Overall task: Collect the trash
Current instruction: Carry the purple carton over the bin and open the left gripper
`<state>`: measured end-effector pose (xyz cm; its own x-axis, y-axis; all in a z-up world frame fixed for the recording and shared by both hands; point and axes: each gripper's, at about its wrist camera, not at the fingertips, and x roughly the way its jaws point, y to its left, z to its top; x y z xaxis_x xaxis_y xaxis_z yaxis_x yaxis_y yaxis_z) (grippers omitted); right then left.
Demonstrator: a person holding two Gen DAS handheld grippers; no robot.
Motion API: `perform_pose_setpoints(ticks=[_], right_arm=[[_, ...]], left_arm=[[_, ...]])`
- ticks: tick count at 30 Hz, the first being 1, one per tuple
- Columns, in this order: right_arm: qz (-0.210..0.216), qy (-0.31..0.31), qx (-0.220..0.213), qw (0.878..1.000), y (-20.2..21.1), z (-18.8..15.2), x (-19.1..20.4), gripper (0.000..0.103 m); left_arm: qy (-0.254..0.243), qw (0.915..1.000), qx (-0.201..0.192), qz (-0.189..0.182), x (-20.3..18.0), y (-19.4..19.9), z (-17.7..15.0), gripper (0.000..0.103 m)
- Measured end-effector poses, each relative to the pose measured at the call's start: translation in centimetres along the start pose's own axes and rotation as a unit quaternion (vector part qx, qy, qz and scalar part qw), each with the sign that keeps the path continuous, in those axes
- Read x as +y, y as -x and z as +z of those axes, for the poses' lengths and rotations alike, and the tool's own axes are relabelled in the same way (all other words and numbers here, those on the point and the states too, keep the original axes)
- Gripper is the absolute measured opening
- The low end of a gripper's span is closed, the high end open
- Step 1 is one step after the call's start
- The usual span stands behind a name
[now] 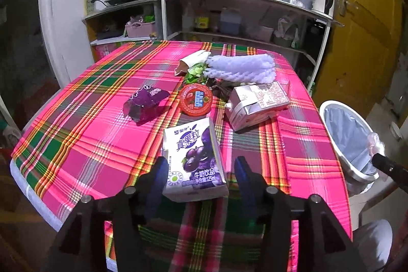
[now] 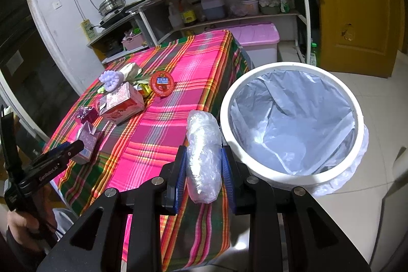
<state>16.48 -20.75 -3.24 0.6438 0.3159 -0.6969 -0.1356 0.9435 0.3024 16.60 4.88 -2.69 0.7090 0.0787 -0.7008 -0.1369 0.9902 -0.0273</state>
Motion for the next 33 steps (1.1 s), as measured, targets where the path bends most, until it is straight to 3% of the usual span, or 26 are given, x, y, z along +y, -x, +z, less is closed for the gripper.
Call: perform_pose_setpoints(ticks=[9, 16, 17, 24, 28, 33], right_arm=[[-0.001, -0.001, 0.003, 1.0, -0.2, 0.0, 0.0, 0.028], [-0.003, -0.001, 0.003, 1.0, -0.3, 0.0, -0.1, 0.028], [-0.004, -0.001, 0.002, 1.0, -0.3, 0.0, -0.2, 0.028], [-0.008, -0.003, -0.001, 1.0, -0.1, 0.0, -0.8, 0.028], [-0.016, -0.007, -0.003, 1.0, 0.0, 0.1, -1.6, 0.028], [-0.033, -0.018, -0.004, 0.999, -0.1, 0.2, -3.3, 0.028]], left_arm=[[0.012, 0.9999, -0.003, -0.002, 1.4, -0.4, 0.0, 0.062], [0.005, 0.9998, 0.012, -0.014, 0.7, -1.5, -0.2, 0.061], [0.004, 0.9998, 0.011, -0.015, 0.6, -1.5, -0.3, 0.056], [0.006, 0.9996, -0.012, -0.026, 0.4, -0.3, -0.3, 0.056], [-0.001, 0.9984, -0.03, -0.048, -0.9, 1.2, 0.2, 0.056], [-0.035, 0.9926, -0.048, -0.106, -4.6, 2.8, 1.3, 0.056]])
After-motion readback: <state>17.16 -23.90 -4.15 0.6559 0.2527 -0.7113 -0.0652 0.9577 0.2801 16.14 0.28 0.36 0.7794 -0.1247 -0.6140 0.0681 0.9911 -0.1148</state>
